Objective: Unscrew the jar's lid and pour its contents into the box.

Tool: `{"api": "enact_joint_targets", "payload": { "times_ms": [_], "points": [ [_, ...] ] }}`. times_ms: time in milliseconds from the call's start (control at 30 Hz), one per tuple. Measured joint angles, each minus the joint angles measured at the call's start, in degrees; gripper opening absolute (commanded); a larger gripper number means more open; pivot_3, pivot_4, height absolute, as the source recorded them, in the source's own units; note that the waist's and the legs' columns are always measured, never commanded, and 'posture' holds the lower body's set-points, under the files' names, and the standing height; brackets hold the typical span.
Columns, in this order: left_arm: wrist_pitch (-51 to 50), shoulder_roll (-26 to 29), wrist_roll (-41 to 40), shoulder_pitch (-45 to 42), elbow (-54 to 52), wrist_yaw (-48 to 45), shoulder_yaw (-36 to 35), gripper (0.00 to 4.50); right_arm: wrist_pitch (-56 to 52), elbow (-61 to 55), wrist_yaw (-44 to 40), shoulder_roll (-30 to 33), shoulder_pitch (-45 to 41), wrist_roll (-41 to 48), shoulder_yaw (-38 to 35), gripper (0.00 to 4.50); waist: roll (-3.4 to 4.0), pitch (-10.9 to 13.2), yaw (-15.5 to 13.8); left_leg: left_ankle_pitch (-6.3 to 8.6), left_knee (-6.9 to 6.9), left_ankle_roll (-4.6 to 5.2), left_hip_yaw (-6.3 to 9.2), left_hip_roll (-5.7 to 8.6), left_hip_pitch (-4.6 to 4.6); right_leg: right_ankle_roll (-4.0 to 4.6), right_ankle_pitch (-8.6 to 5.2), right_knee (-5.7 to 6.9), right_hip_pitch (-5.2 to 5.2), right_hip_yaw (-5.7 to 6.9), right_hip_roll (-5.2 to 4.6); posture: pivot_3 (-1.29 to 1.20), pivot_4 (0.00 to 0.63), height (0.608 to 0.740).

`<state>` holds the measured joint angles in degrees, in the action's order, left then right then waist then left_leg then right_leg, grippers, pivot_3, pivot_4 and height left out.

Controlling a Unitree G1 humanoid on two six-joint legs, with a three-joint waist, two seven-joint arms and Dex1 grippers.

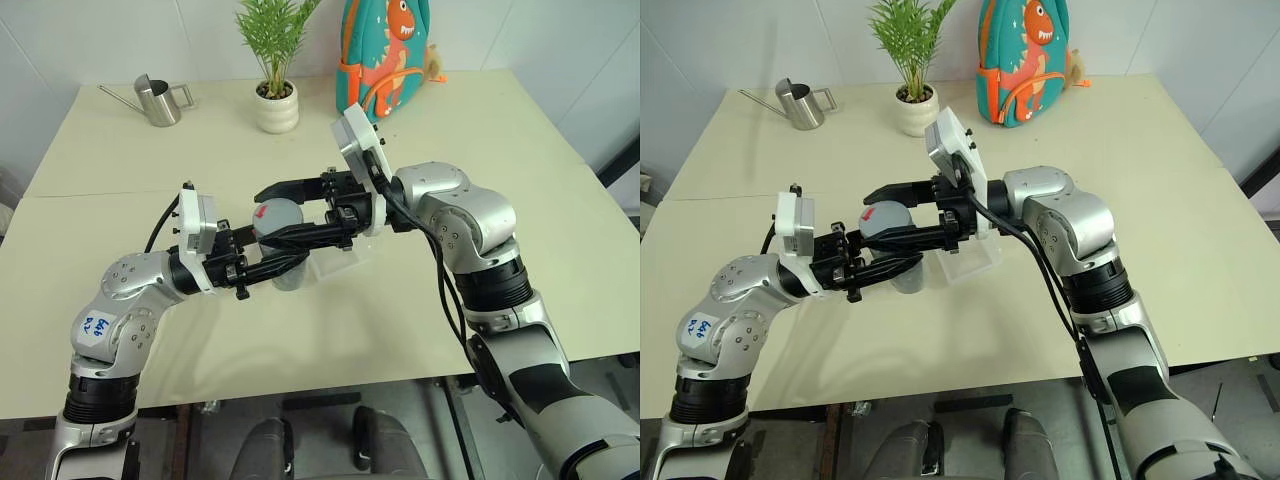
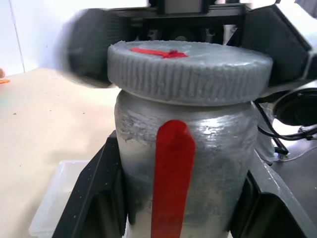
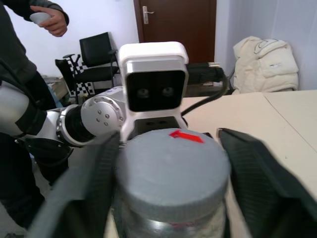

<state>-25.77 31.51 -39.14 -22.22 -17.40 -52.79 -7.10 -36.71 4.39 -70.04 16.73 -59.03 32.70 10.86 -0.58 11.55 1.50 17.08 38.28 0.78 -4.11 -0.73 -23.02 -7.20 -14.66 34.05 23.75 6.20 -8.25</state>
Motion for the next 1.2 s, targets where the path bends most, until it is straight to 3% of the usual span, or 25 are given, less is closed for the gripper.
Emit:
{"api": "enact_joint_targets", "payload": {
  "times_ms": [167, 333, 500, 700, 933, 1133, 1200],
  "points": [
    [0.1, 0.0, -0.9, 0.0, -0.1, 0.0, -0.7, 2.22, -3.4, 0.0, 2.1, -1.3, 0.0, 2.8, -1.6, 2.56, 0.0, 0.0, 0.0, 0.0, 0.0, 0.0, 0.02, -0.04, 0.0, 0.0, 0.0, 0.0, 0.0, 0.0, 0.0, 0.0, 0.15, 0.74],
    [0.0, 0.4, -1.1, 0.8, -0.7, -0.2, -0.7, 2.22, -11.3, 0.0, 7.7, -2.9, -3.3, 13.1, -11.5, 2.56, -0.01, 0.0, -0.1, 0.0, 0.0, 0.0, 0.17, -0.02, 0.0, 0.0, 0.0, 0.0, -0.01, 0.0, -0.02, 0.0, 0.15, 0.74],
    [-0.1, 1.0, -1.2, 1.8, -0.7, -0.3, -0.8, 2.22, -11.3, 1.2, 11.9, 0.9, -0.6, 12.7, -15.3, 2.56, -0.06, 0.0, -0.2, 0.01, 0.0, 0.01, 0.1, 0.03, -0.01, 0.0, 0.0, -0.02, -0.02, 0.0, -0.05, 0.0, 0.15, 0.74],
    [-0.3, 1.9, -1.3, 2.3, -0.6, -0.3, -1.8, 2.22, 6.9, 15.8, 14.6, 7.6, 6.8, -2.7, -13.9, 2.56, -0.07, 0.0, 0.0, 0.0, -0.01, 0.03, -0.07, 0.18, 0.0, 0.0, 0.0, -0.02, -0.01, -0.01, -0.04, 0.0, 0.15, 0.74],
    [-0.4, 2.4, -1.5, 1.9, 0.5, -0.6, -2.6, 2.22, 31.6, 39.8, 19.8, 8.0, 7.3, -14.1, -16.1, 2.56, -0.02, 0.0, 0.2, -0.01, -0.08, 0.02, -0.18, 0.1, 0.06, 0.0, 0.0, -0.07, 0.0, -0.05, 0.03, 0.0, 0.15, 0.74],
    [-1.1, 2.4, -1.6, 0.1, 1.2, -0.5, -2.7, 2.22, 43.2, 52.8, 23.4, 8.0, 9.1, -19.3, -16.4, 2.56, -0.02, 0.0, 0.1, -0.02, -0.03, 0.02, -0.16, 0.02, 0.07, 0.0, 0.0, -0.06, -0.05, -0.09, 0.02, 0.0, 0.15, 0.74],
    [-1.4, 2.4, -1.6, -0.1, 2.2, -0.3, -2.7, 2.22, 44.9, 55.3, 24.3, 8.2, 9.5, -20.1, -17.0, 3.3, -0.01, 0.0, 0.1, -0.03, -0.01, 0.02, -0.16, 0.01, 0.08, 0.0, 0.0, -0.05, -0.05, -0.09, 0.02, 0.0, 0.15, 0.74]
  ]
}}
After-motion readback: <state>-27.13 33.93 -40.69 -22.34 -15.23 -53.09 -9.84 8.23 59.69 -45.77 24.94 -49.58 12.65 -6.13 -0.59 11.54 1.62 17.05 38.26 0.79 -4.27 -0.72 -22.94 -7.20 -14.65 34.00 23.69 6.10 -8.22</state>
